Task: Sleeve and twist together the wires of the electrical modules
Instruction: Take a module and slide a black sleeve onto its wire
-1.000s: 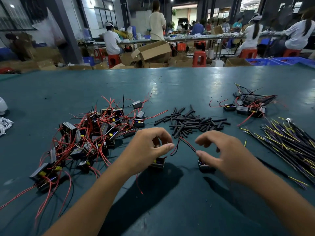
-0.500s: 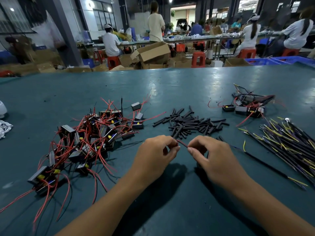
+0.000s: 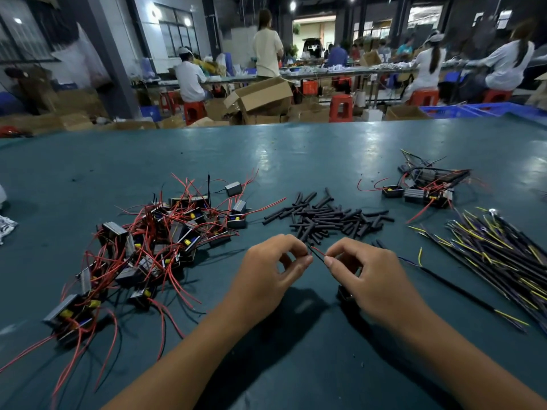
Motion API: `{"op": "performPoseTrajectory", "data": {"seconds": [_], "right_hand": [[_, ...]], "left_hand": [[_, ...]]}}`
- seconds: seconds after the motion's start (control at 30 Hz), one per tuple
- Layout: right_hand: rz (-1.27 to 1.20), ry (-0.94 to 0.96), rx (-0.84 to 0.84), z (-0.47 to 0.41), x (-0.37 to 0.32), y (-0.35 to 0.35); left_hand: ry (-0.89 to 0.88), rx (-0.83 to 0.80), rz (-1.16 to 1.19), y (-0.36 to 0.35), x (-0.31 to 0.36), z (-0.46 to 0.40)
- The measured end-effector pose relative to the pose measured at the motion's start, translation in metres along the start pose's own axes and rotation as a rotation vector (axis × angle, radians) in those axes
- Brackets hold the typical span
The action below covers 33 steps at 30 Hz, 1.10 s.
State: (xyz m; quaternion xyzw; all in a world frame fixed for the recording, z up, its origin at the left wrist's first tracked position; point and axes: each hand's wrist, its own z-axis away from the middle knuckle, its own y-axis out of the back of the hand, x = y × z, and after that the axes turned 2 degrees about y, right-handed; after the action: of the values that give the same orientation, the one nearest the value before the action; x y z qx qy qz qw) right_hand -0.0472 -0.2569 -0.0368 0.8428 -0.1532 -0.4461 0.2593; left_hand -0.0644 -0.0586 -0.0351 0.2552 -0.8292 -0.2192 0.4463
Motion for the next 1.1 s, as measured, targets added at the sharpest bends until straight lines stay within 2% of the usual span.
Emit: {"op": "performPoseTrajectory", "data": {"seconds": [0.2,0.33,0.5,0.73,1.1], "right_hand": [[0.022,0.022,0.053,0.0001,-0.0010,0.0005],[0.147,0.126,0.017,0.0014,-0.0032,0.0018],[0.244,0.161,0.024,0.0023,-0.0034,-0.0021],[0.107,0.125,0.062,0.0011,-0.0059,-0.0023],[0.031,0.159,0.005,0.0011,-0.0037,0.0021]], "left_hand": [[0.041,-0.054,0.073,0.0005,0.0002,0.0007],[0.027,-0.068,0.083,-0.0003,0.0015,0.0003],[0.024,-0.066,0.124,-0.0005,0.0002,0.0006],[0.016,-0.036,0.091,-0.0008,0.0002,0.0002],[0.097,-0.039,0.138,0.0002,-0.0014,0.0001]]}}
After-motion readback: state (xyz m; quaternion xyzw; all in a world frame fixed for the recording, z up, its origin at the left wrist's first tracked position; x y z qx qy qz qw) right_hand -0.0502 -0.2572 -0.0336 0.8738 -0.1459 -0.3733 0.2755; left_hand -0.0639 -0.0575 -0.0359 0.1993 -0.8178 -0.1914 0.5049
